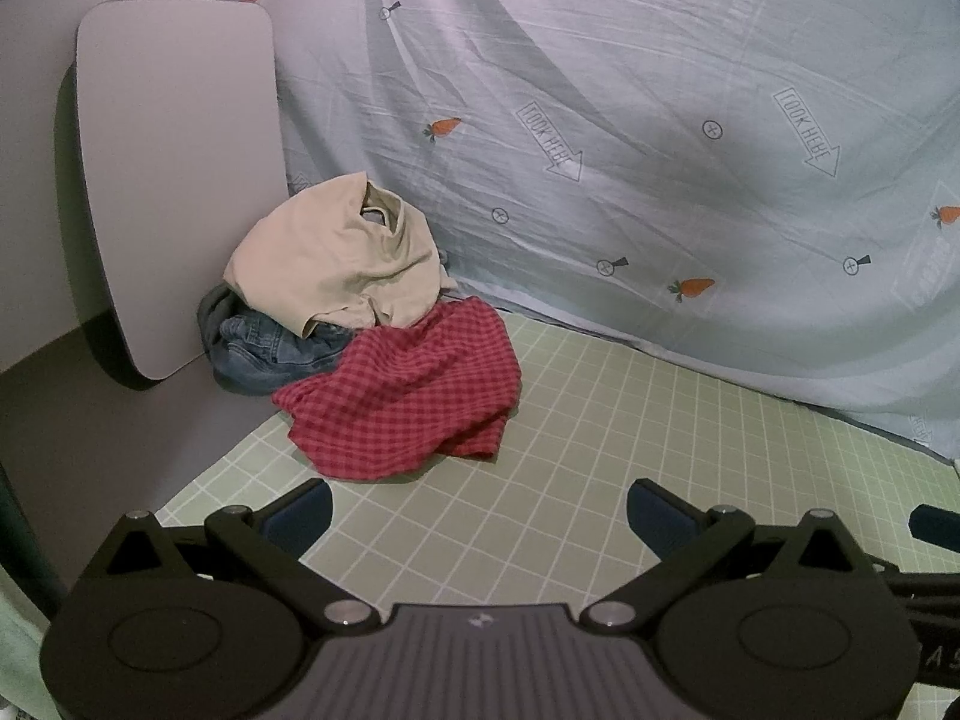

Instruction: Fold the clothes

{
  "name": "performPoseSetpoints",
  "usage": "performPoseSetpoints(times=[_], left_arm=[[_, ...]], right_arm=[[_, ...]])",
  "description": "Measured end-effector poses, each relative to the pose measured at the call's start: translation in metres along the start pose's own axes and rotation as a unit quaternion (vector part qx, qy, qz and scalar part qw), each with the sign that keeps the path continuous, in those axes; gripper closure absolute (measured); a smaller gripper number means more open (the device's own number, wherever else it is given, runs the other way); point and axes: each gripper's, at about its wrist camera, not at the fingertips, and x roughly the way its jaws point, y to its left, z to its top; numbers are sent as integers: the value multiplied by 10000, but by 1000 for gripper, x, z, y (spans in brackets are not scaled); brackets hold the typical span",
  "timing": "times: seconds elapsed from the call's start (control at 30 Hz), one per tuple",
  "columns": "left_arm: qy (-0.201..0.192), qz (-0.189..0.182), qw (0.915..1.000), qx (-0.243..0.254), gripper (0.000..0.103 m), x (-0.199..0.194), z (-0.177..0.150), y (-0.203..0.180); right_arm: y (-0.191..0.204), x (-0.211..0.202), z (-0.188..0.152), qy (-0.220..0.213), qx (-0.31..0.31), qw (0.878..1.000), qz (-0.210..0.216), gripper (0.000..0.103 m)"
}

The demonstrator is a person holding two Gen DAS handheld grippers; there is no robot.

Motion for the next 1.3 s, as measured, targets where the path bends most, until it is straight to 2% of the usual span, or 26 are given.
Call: performPoseSetpoints(times=[0.47,0.73,0.93,1.03,1.2,1.23,1.27,1.3], left_arm=[[300,-14,9995,-138,0,19,0,6],[614,88,9976,-315,0,67,16,14],[694,221,9962,-468,0,124,41,29],[766,237,9951,-583,0,159,53,44],[1068,414,9911,-671,1,227,64,78],[1157,466,9899,-675,6,242,64,85],[1246,498,9884,-705,17,256,65,94],[1318,505,9871,-754,23,267,64,102]], right_arm=[[-9,15,-3,169,90,9998,-112,0],[-9,56,2,443,-59,9988,-188,0],[-8,109,23,578,-427,9973,-157,1],[-7,142,42,562,-388,9977,-48,2],[6,218,71,694,-450,9965,100,8],[9,237,76,765,-438,9960,121,10],[13,255,80,841,-424,9954,149,15],[18,272,81,942,-393,9945,220,17]])
